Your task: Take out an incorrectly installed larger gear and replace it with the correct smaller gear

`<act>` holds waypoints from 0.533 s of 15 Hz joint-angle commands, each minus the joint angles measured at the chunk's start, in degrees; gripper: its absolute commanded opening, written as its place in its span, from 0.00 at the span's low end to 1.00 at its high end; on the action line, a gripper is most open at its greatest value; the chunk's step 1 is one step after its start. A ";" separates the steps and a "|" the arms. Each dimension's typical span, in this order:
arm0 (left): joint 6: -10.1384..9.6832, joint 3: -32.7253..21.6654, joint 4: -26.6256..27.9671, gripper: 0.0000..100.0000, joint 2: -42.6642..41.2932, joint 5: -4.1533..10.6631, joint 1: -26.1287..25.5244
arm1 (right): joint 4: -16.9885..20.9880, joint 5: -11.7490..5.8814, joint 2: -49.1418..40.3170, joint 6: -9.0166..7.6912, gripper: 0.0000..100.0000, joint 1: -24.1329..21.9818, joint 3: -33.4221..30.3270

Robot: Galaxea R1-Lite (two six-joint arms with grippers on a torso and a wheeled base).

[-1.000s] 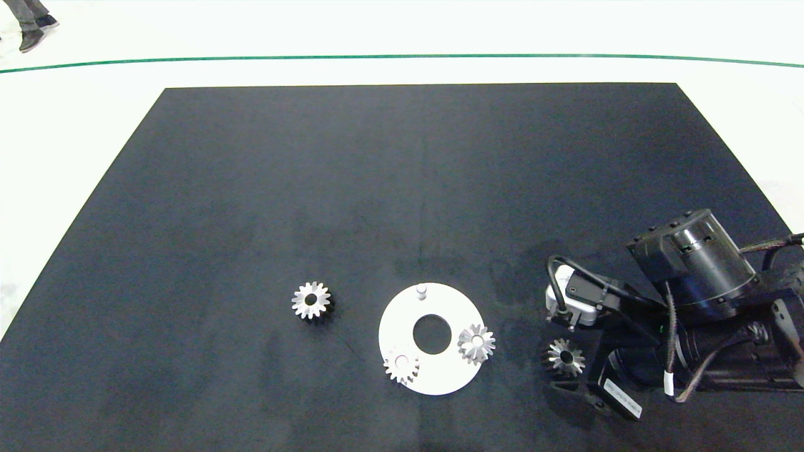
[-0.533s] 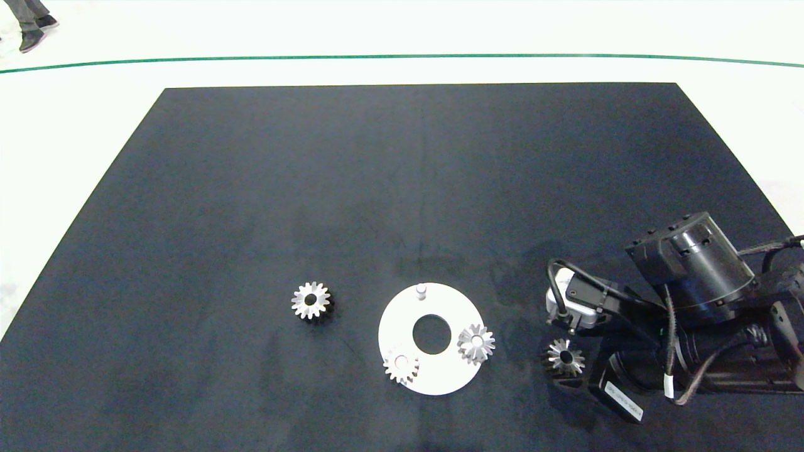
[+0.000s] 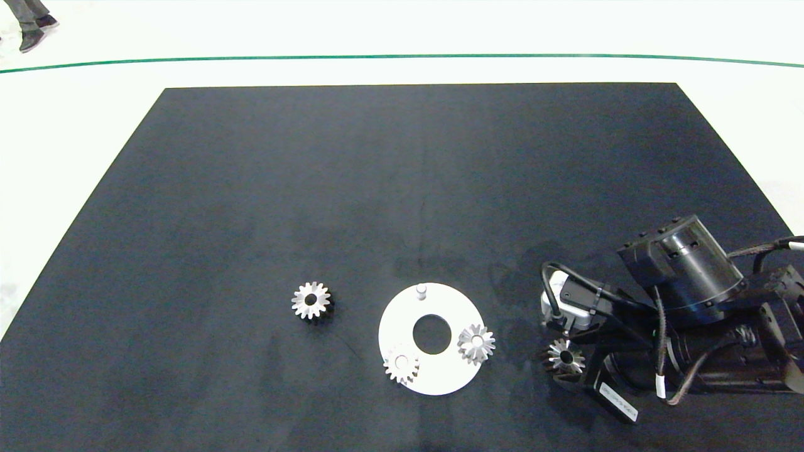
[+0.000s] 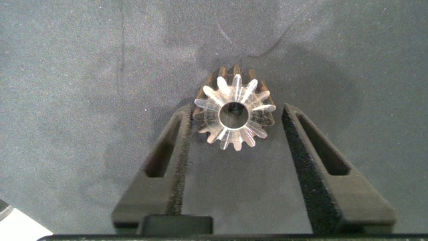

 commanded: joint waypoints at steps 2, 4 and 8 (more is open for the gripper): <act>0.03 -0.01 0.12 1.00 -0.15 0.06 -0.01 | 0.07 0.00 0.63 -0.13 0.44 0.11 0.10; 0.03 -0.01 0.12 1.00 -0.23 -0.03 -0.01 | 0.07 0.09 0.89 -0.04 0.41 0.72 0.19; 0.03 -0.01 0.12 1.00 -0.32 -0.12 -0.01 | 0.07 0.00 0.10 0.14 0.32 1.69 0.72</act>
